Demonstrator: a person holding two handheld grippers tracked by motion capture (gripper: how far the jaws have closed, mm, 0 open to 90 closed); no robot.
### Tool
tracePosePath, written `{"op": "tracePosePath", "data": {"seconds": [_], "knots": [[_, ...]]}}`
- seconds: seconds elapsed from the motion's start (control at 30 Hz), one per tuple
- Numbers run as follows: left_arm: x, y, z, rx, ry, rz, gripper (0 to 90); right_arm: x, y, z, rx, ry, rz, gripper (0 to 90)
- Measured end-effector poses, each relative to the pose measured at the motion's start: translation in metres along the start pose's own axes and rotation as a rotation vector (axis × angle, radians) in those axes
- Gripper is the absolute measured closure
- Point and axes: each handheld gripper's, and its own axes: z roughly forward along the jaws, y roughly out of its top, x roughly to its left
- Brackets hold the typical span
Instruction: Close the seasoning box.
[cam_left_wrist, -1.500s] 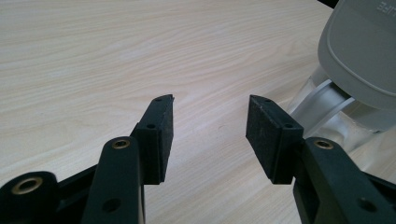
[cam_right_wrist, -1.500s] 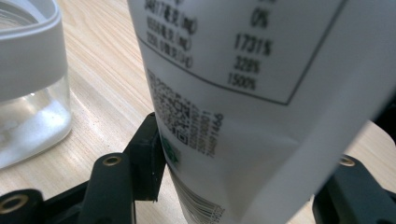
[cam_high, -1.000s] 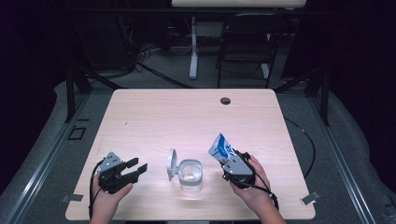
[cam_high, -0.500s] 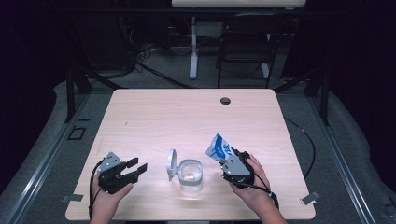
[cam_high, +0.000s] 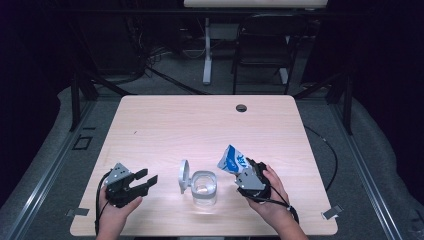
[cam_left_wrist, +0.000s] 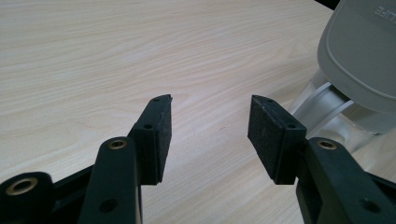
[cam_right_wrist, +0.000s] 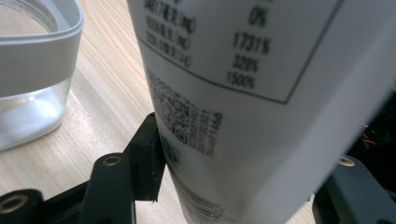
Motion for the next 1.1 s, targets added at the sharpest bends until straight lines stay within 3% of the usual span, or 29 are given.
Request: {"op": "tracePosePath", "data": {"seconds": [0.4,0.7,1.1], "knots": [[0.0,0.0,0.0,-0.006,0.009,0.003,48.5,0.006,0.001,0.001,0.0,-0.022,-0.069,42.8],[0.0,0.001,-0.001,-0.01,0.016,0.009,47.3,0.007,0.001,0.001,0.001,-0.03,-0.09,42.9],[-0.001,0.001,0.0,0.009,0.017,0.014,47.7,0.012,0.004,0.001,0.005,-0.031,-0.148,42.9]]}}
